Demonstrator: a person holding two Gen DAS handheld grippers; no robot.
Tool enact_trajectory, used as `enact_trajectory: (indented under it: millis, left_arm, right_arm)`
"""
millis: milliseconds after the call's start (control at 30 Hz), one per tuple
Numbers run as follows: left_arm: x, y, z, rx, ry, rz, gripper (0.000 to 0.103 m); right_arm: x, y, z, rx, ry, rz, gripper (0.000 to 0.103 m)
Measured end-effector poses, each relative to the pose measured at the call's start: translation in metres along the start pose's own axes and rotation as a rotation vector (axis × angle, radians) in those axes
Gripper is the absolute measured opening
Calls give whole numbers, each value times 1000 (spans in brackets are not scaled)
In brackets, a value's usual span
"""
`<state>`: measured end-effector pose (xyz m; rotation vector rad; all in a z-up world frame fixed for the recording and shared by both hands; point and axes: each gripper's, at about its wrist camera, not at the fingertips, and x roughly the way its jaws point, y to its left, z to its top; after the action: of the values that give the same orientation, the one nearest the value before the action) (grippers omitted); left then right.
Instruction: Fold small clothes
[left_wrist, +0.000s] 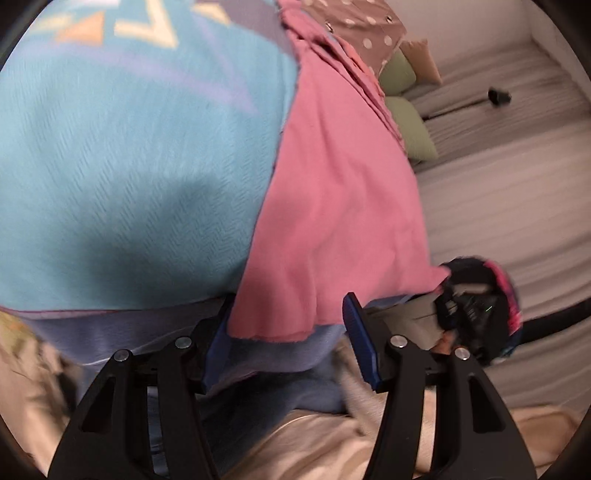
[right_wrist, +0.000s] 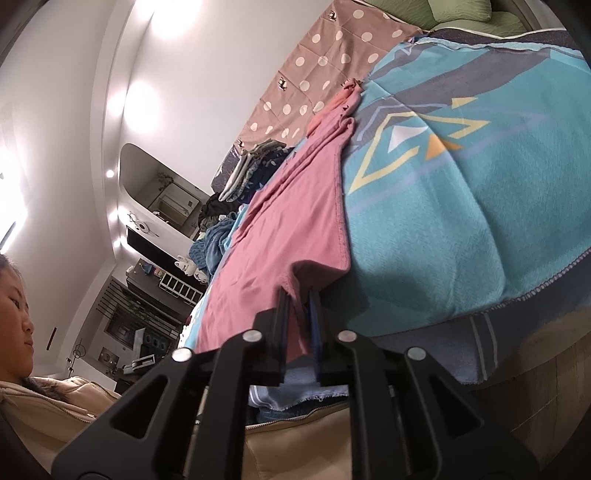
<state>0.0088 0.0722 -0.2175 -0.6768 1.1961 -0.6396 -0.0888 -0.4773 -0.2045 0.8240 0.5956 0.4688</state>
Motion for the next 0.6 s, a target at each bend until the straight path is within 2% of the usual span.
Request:
enact_trajectory:
  millis: [67, 133, 200, 300, 400, 533, 600]
  left_arm:
    - [0, 7, 0, -42, -15, -53, 56]
    - [-2, 7, 1, -47, -26, -78, 50]
    - [-6, 6, 0, -31, -37, -88, 35]
    - [-8, 0, -2, -19, -25, -100, 17]
    - [-12, -10, -5, 4, -25, -95, 16]
    - [-19, -24, -3, 39, -55, -114, 16]
    - [-18, -32, -1, 68, -59, -96, 18]
  right_arm:
    - [0, -1, -1, 1, 4, -2, 21]
    - [-1, -3, -1, 5, 6, -6, 37]
    - [-1, -5, 0, 12, 5, -4, 42]
    - [1, -7, 1, 21, 11, -3, 44]
    - [3, -6, 1, 17, 28, 1, 46]
    - [11, -3, 0, 1, 60, -10, 54]
    - [15, -3, 0, -3, 73, -17, 57]
